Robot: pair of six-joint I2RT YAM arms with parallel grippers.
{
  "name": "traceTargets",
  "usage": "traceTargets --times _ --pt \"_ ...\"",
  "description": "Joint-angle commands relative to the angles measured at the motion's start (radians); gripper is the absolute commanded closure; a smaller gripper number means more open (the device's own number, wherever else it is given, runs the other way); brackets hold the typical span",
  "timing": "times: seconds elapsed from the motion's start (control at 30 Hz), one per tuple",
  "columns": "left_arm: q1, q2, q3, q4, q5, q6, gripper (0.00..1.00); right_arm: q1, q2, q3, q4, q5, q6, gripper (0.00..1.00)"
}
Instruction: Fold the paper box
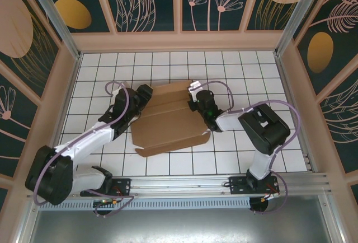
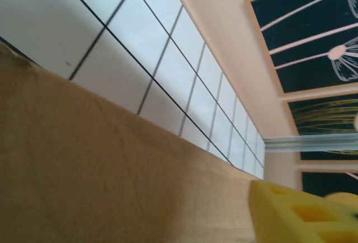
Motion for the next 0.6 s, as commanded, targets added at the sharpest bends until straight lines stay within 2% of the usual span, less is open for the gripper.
traceTargets --times 0.0,0.17,0.3,0.43,0.57 --pt "0.006 -0.122 0.012 -0.140 0.117 0.184 0.25 0.005 -0.073 -0.040 -0.065 0.066 0.024 0.98" --pt "0.024 -0.318 -0.016 -0.312 0.292 0.332 0.23 0.005 -0.141 -0.086 -0.112 0.072 0.098 1.00" --pt "0.028 -0.392 0.058 -0.453 0.289 0.402 0.30 0.000 -0.174 -0.151 -0.071 0.085 0.132 1.00" --pt "0.039 -0.329 0.145 -0.515 0.233 0.434 0.34 -0.001 -0.200 -0.193 -0.051 0.101 0.155 1.00" --pt "0.065 -0.215 0.163 -0.473 0.244 0.438 0.37 -0.001 -0.215 -0.225 -0.021 0.075 0.176 1.00"
